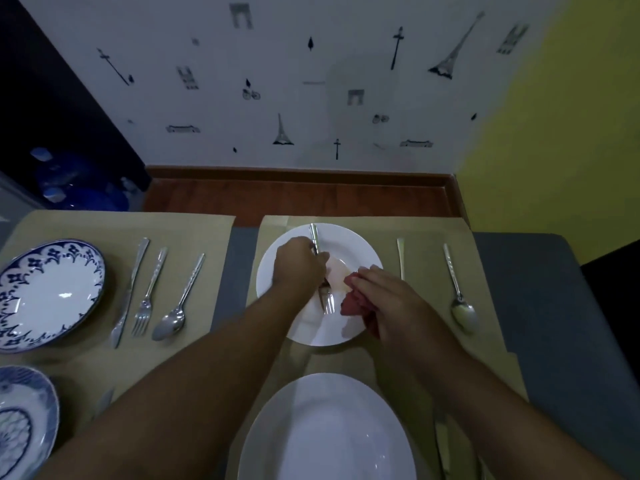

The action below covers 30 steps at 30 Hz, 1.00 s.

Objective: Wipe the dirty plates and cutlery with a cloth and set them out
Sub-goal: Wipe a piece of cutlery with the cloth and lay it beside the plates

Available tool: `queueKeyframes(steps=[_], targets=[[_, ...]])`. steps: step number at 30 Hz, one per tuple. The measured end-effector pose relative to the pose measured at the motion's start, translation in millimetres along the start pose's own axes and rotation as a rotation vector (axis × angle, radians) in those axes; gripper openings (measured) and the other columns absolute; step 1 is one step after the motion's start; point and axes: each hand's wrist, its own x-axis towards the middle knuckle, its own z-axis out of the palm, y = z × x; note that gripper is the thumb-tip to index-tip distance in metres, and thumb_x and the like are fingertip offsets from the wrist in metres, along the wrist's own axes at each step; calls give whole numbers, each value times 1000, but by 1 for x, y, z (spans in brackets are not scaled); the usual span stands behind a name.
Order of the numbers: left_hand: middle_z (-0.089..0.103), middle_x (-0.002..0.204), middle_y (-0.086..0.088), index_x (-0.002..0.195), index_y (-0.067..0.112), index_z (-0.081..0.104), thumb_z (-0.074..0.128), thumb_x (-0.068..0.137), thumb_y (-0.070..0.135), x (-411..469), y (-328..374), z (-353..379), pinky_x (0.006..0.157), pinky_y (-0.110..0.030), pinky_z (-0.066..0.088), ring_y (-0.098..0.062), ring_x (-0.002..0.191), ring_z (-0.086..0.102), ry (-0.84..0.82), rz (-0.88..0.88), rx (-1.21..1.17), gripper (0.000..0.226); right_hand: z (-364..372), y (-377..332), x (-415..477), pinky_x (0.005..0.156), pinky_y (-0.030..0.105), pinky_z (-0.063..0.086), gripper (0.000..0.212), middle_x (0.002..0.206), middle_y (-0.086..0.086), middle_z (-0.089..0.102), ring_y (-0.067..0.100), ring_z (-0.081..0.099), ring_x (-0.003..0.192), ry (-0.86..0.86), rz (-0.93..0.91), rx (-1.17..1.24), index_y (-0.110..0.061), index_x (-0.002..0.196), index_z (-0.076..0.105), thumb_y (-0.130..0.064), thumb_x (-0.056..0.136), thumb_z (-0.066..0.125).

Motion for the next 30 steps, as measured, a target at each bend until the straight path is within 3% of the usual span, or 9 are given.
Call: queueKeyframes(steps=[3,7,11,14,16,18,21,26,30], targets=[[75,100,-5,109,10,76,77,84,28,14,0,5,76,-24,44,-17,83,66,-40,-77,-83,30,0,-3,4,112,38,38,45,141,6,54,24,46,133,31,10,1,-11,134,59,-8,89,58],[75,108,-4,112,12,76,78,83,22,21,-5,6,93,-36,56,-21,96,69,-92,-148,-251,31,5,-5,6,104,39,45,44,133,8,59,23,52,120,78,33,38,-8,130,61,-11,89,48],[76,87,-11,90,14,77,75,86,13,19,-5,-8,81,-41,63,-28,81,73,-174,-201,-580,5,12,-6,17,101,40,46,44,128,10,61,29,54,116,82,74,42,-7,130,61,-21,93,41],[74,85,-16,90,7,74,71,89,12,13,-1,-22,66,-32,62,-28,72,71,-236,-199,-732,6,10,-18,32,99,20,36,43,120,7,66,21,55,111,143,67,52,-8,125,64,-23,91,42],[74,83,-16,91,2,74,70,90,11,9,1,-30,61,-33,62,-25,67,71,-247,-179,-749,10,10,-25,43,96,19,36,40,119,1,66,16,52,110,192,111,85,-14,124,62,-9,86,54],[73,79,-16,89,0,73,70,90,10,7,2,-37,54,-31,59,-23,60,70,-256,-179,-751,10,13,-33,52,100,26,39,43,123,2,64,18,51,113,226,98,70,-16,122,64,-3,81,59],[68,64,-13,82,2,71,69,91,8,9,-1,-43,47,-27,52,-19,47,63,-228,-183,-719,11,27,-38,52,105,21,33,41,130,8,59,20,48,117,214,-15,-5,-13,125,64,-14,86,52],[71,70,-17,85,0,70,67,92,5,15,-7,-52,57,-31,61,-20,51,67,-214,-223,-753,9,40,-36,31,110,29,35,61,143,8,48,24,44,128,-9,-108,-118,-12,142,49,-15,85,71],[72,77,-20,86,0,70,66,93,5,15,-13,-53,59,-32,62,-21,56,67,-201,-227,-736,9,39,-40,32,99,36,47,55,136,10,56,27,52,116,-57,-194,-168,-10,138,53,-14,86,69]])
